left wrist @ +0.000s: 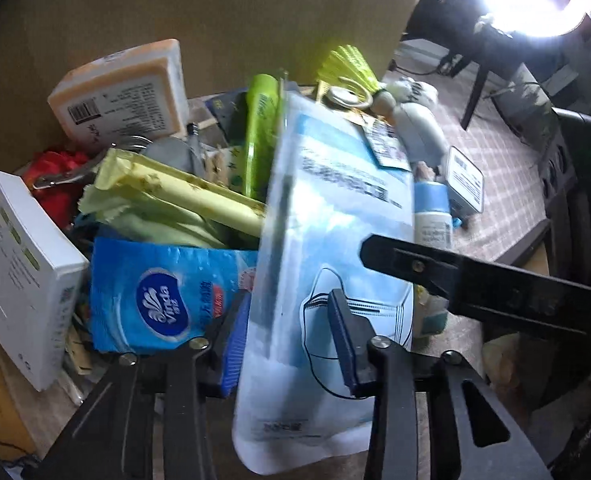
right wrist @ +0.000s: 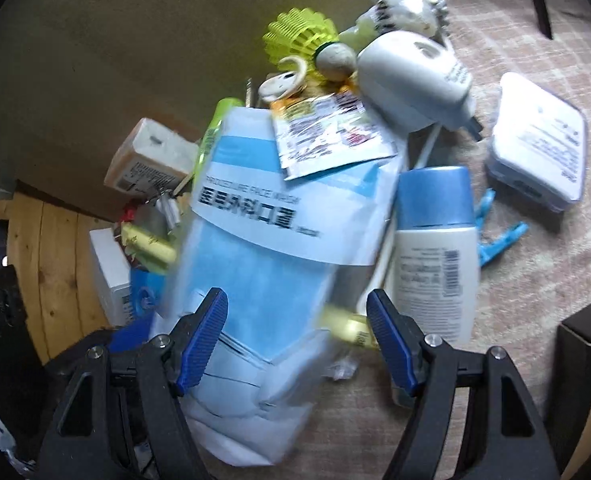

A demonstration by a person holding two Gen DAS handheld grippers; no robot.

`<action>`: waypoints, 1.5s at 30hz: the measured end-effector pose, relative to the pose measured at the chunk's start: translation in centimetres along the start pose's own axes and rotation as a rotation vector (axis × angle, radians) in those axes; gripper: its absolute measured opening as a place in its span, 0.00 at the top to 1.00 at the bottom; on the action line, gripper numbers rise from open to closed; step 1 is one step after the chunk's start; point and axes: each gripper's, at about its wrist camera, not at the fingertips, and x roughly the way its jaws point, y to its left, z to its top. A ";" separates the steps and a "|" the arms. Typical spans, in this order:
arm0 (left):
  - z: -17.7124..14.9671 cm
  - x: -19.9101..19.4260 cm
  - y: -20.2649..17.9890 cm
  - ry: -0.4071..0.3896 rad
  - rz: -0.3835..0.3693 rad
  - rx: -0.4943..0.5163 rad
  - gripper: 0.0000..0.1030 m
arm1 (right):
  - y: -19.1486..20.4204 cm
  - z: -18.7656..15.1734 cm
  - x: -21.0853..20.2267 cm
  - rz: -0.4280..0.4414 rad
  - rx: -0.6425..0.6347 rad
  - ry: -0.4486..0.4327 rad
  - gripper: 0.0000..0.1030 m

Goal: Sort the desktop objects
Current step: 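Lift the mask pack with the right gripper and drop it into the black tray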

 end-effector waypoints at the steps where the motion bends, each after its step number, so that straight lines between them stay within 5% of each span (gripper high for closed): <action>1: -0.4 -0.2 -0.3 -0.003 -0.003 0.004 0.68 | 0.1 -0.1 -0.1 -0.005 -0.007 -0.006 0.33; 14: -7.5 -3.7 -2.2 -0.083 -0.116 -0.070 0.68 | 0.6 -4.0 -2.9 0.029 -0.109 0.008 0.39; 24: -11.2 -5.1 -9.1 -0.106 -0.202 0.025 0.67 | -0.4 -7.9 -7.9 0.068 -0.183 -0.006 0.40; 45: -12.8 1.8 -30.4 0.030 -0.363 0.302 0.67 | -19.1 -11.7 -20.0 -0.100 0.045 -0.125 0.41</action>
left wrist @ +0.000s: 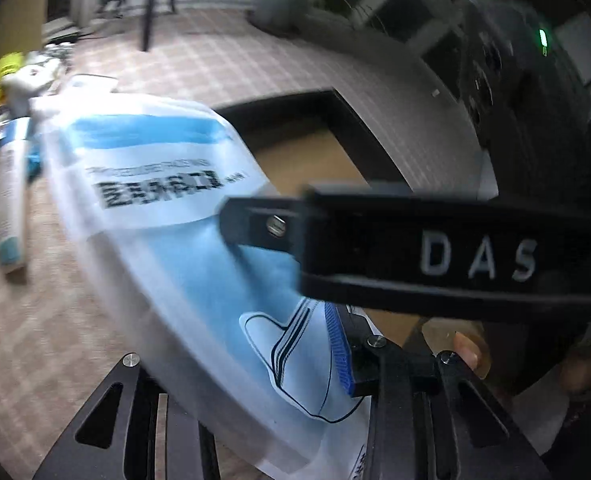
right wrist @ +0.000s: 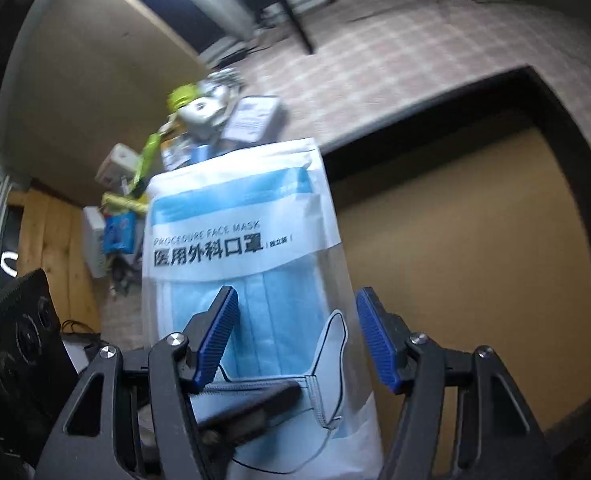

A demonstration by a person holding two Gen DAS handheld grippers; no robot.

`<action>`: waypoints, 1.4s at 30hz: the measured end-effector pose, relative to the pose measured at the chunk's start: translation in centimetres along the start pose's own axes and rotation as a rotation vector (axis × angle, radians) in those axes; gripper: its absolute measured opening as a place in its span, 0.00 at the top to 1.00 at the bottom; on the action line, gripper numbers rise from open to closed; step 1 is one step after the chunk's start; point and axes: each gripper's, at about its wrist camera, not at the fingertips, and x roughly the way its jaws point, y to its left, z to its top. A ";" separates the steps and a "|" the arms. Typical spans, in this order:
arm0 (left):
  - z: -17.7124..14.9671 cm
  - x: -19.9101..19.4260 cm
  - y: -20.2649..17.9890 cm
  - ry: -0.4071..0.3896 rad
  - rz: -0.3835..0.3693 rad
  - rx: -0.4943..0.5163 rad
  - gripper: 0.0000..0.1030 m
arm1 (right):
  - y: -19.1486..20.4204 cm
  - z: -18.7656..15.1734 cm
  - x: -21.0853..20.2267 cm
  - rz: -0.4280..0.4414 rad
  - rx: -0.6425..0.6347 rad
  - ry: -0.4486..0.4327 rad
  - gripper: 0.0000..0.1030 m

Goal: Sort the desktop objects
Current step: 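Lift the mask pack with the right gripper and drop it into the black tray, then return the right gripper to the pile and grasp the white box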

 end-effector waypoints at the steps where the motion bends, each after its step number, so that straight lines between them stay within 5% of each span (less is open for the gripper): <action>1: 0.0 0.4 -0.5 0.002 0.010 0.015 0.67 | -0.6 -0.1 -0.2 -0.004 0.007 -0.001 0.41; 4: -0.7 1.3 -1.7 0.013 0.061 0.044 0.68 | -1.7 0.0 -0.6 -0.024 0.018 -0.013 0.41; 6: -0.9 2.0 -1.1 0.051 0.091 0.011 0.57 | -2.2 0.1 -0.8 -0.029 0.011 -0.021 0.41; 11: -1.7 1.2 1.2 0.077 0.132 -0.043 0.52 | -2.8 0.2 -1.2 -0.106 -0.008 -0.047 0.41; 15: -2.6 -1.0 2.7 0.043 0.084 -0.080 0.53 | -2.8 -0.3 -1.4 -0.092 -0.012 -0.051 0.41; 18: -3.0 -1.8 2.4 0.012 0.149 -0.052 0.53 | -2.3 -0.8 -1.1 -0.086 -0.020 -0.046 0.41; 22: -2.4 -1.7 1.9 0.017 0.107 -0.056 0.54 | -2.5 -1.2 -0.9 -0.068 0.007 -0.049 0.41; 27: -2.3 0.2 1.0 0.120 0.134 -0.015 0.52 | -3.0 -1.6 -1.2 -0.072 0.023 -0.054 0.41; 35: -4.2 -6.7 3.7 0.028 0.190 -0.057 0.52 | -1.8 -1.4 -2.5 -0.077 -0.006 -0.095 0.41; 42: -3.7 -11.7 11.9 -0.100 0.287 -0.225 0.52 | 3.3 -1.1 -1.4 -0.065 -0.109 -0.120 0.41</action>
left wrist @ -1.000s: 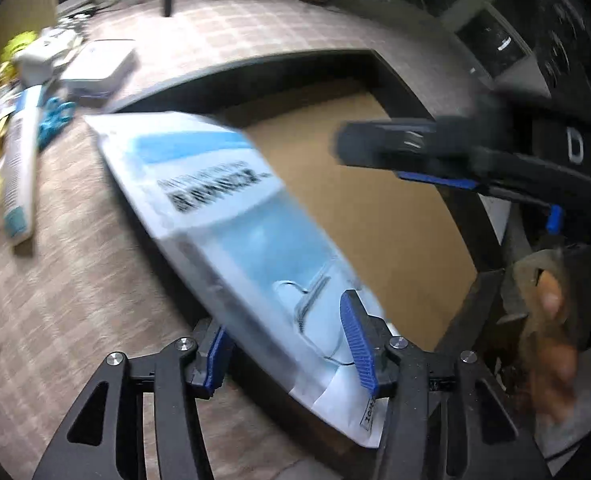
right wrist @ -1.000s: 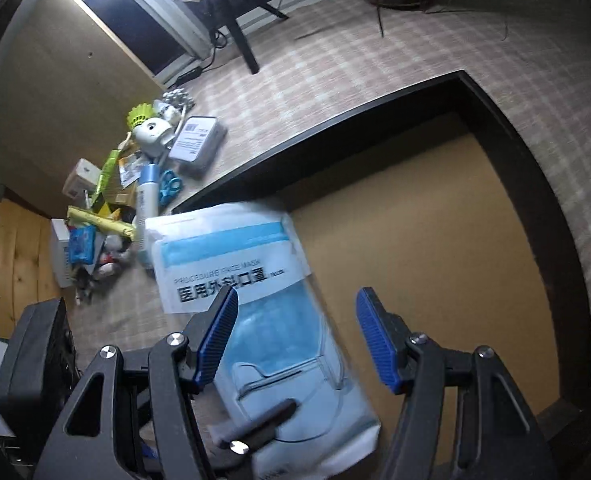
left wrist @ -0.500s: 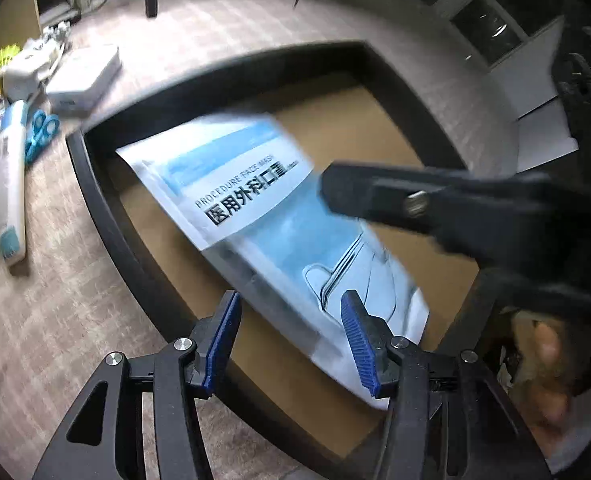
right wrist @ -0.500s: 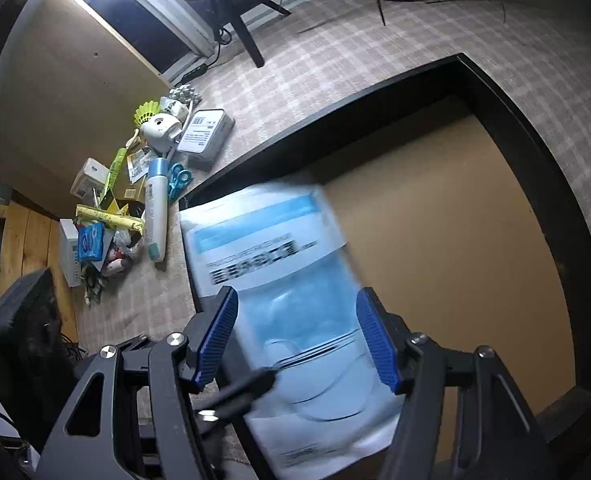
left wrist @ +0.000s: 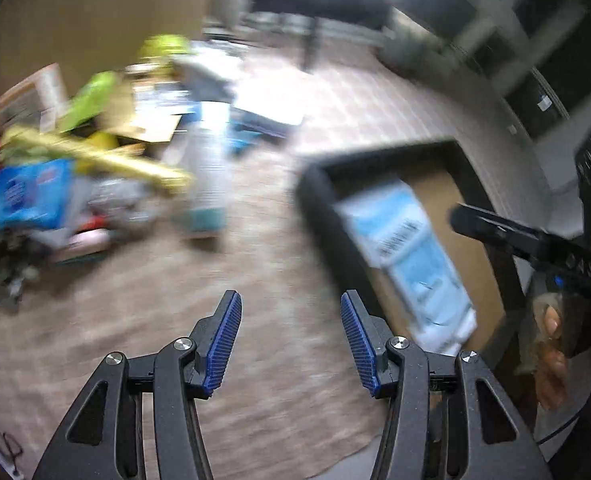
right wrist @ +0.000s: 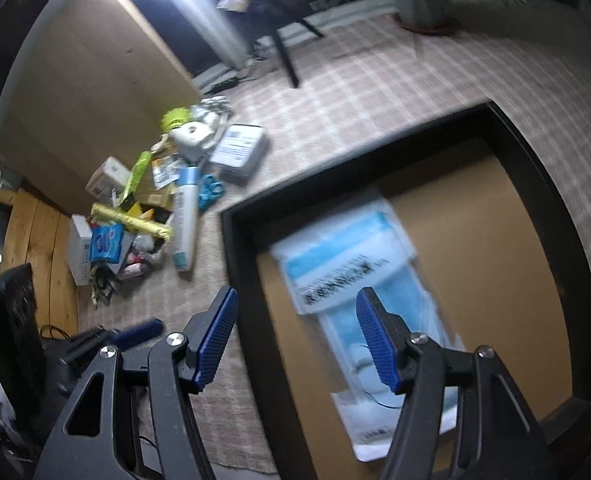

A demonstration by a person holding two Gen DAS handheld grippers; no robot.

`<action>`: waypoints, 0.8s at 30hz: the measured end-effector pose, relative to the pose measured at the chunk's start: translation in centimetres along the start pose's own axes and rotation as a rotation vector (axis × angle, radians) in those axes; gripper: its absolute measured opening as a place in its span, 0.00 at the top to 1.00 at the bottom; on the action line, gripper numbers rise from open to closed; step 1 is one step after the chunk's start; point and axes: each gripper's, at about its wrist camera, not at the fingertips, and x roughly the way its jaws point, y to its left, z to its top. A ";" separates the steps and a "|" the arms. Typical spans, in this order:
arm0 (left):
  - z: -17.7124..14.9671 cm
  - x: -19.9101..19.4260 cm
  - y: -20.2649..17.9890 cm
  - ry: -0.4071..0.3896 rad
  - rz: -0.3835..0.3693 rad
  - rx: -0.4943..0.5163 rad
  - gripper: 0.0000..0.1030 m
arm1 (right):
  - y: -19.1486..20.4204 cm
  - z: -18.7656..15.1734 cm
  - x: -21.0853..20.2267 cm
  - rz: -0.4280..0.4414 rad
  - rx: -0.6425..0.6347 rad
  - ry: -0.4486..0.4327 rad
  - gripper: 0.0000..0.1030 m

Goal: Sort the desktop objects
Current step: 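Return the right gripper to the pile and grasp the white box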

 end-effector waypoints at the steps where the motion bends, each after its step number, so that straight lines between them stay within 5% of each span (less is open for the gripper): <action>1: 0.3 0.4 1.0 -0.010 0.011 -0.027 0.52 | 1.1 0.1 0.2 0.008 -0.026 -0.003 0.41; 12: -2.2 -4.3 19.0 -0.136 0.169 -0.369 0.52 | 14.0 1.4 4.4 0.034 -0.287 -0.002 0.40; 24: -3.5 -5.9 33.8 -0.222 0.134 -0.719 0.51 | 31.5 3.4 11.5 0.096 -0.524 0.080 0.40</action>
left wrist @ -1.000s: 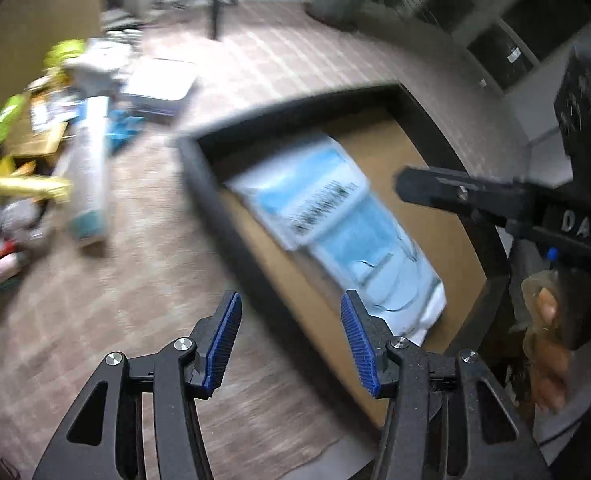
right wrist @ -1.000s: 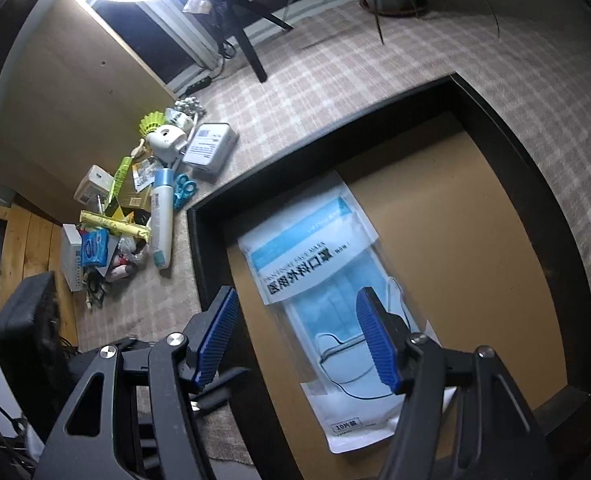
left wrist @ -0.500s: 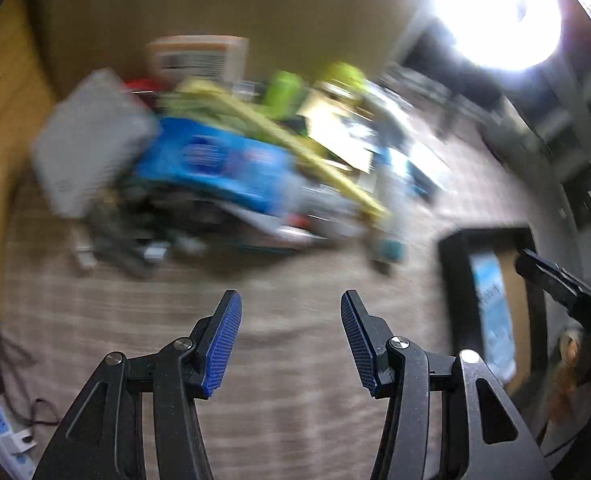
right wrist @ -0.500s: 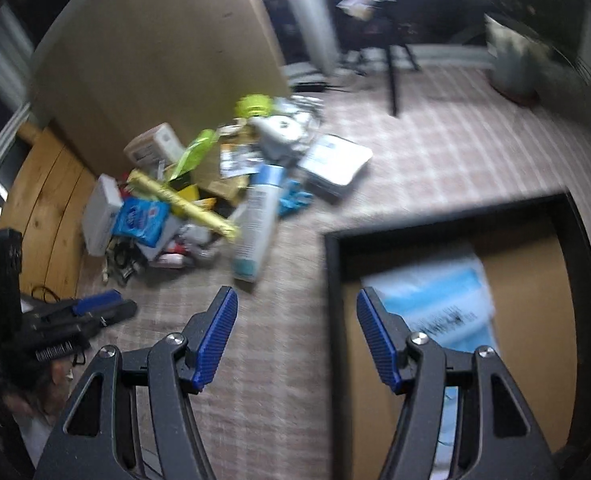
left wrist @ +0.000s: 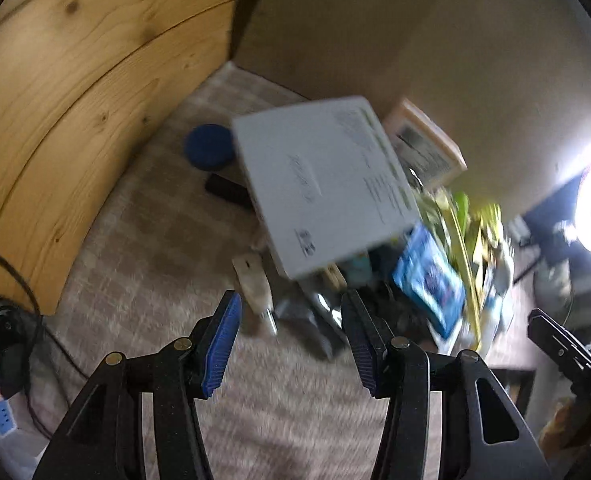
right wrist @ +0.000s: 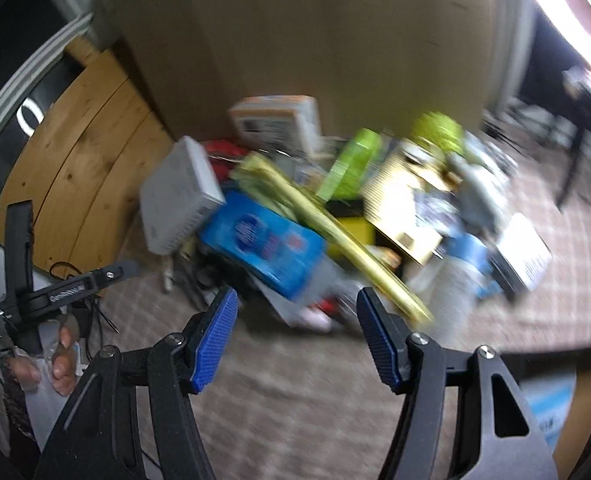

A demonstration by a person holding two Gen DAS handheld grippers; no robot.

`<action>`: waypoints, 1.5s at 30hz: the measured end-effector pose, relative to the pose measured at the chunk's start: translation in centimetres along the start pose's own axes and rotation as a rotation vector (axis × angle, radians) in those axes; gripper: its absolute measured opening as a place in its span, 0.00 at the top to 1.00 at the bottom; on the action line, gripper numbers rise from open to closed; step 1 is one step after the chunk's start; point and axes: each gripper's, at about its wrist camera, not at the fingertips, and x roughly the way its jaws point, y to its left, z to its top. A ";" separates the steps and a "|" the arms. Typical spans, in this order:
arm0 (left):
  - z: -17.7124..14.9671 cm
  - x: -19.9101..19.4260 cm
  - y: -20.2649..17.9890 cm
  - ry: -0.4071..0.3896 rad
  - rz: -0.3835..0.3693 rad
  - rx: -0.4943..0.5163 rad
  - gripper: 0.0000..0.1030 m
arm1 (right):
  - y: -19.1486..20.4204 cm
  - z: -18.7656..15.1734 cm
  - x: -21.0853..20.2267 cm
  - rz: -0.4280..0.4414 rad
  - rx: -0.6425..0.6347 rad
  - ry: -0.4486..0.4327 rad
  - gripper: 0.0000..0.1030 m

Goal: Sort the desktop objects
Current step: 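Return the right gripper to the pile and grasp the white box, then carry the white box with the right gripper and release it into the tray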

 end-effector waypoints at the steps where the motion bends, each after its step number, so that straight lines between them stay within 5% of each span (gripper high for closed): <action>1: 0.5 0.3 0.4 -0.001 -0.007 -0.015 0.50 | 1.1 1.0 0.6 0.003 -0.023 0.002 0.40; 6: 1.7 1.3 0.8 -0.013 -0.007 -0.029 0.36 | 6.0 5.3 4.5 0.010 -0.133 0.038 0.40; 22: 4.1 4.8 1.2 0.021 -0.060 -0.081 0.37 | 10.0 11.1 15.7 0.054 -0.140 0.206 0.40; 27: 4.2 4.6 0.3 0.012 -0.074 -0.047 0.55 | 9.9 10.7 16.9 0.098 -0.106 0.242 0.41; 38: 1.6 2.6 -1.2 -0.019 -0.061 0.017 0.55 | 11.1 7.1 14.3 0.045 -0.122 0.209 0.45; 45: -2.8 0.5 -2.1 -0.036 -0.058 0.061 0.54 | 10.0 3.1 11.1 0.047 -0.084 0.198 0.45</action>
